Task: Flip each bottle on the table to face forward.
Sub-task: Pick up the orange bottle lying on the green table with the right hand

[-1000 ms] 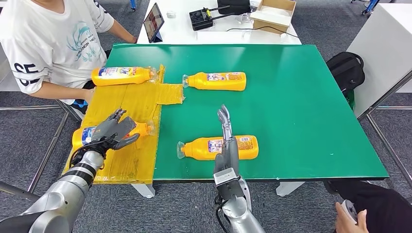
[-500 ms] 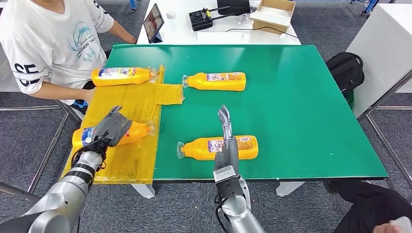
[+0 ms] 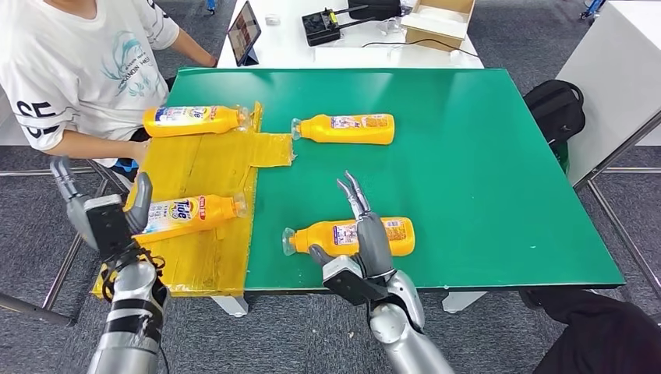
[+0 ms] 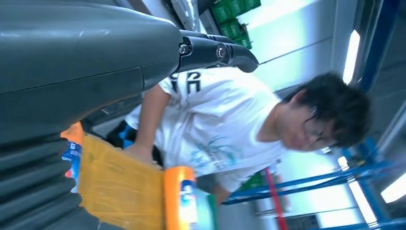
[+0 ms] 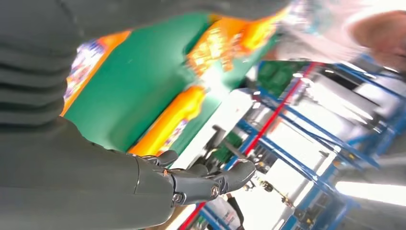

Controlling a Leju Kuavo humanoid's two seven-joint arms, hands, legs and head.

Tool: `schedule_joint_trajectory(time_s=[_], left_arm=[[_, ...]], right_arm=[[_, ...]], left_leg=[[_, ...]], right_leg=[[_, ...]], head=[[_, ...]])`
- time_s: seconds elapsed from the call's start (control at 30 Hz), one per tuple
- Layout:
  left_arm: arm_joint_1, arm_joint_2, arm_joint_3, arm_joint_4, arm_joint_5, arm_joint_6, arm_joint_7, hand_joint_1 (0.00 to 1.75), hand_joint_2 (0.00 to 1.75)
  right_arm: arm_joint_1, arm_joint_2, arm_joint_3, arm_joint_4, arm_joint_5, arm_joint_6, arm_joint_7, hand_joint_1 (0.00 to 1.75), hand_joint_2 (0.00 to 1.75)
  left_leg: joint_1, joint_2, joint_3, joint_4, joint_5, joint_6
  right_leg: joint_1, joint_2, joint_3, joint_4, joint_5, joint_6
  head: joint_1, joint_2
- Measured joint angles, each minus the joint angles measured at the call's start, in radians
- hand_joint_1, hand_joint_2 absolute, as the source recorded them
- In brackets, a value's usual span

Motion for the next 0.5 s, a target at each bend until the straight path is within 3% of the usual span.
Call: schedule_joint_trajectory(time_s=[0.17, 0.3, 0.5], left_arm=[[0.120, -0.007, -0.094, -0.173, 0.156, -0.019, 0.000, 0.00, 1.75], [0.182, -0.010, -0.151, -0.239, 0.195, -0.076, 0.000, 0.00, 1.75], [0.216, -0.028, -0.191, -0.247, 0.206, -0.139, 0.000, 0.00, 1.75]], right_arm=[[-0.018, -0.095, -0.015, 0.011, 0.139, 0.097, 0.140, 0.00, 1.75], [-0.017, -0.144, -0.038, 0.020, 0.125, 0.201, 0.160, 0.00, 1.75], [-0.017, -0.169, -0.046, 0.070, 0.085, 0.307, 0.190, 0.00, 1.75]], left_leg=[[0.000, 0.000, 0.000, 0.000, 0.000, 0.000], [0.000, 0.000, -0.001, 0.000, 0.000, 0.000], [0.000, 0.000, -0.001, 0.000, 0.000, 0.000]], right_leg=[[0.000, 0.000, 0.000, 0.000, 0.000, 0.000], [0.000, 0.000, -0.001, 0.000, 0.000, 0.000], [0.000, 0.000, -0.001, 0.000, 0.000, 0.000]], head=[[0.000, 0.000], [0.000, 0.000], [0.000, 0.000]])
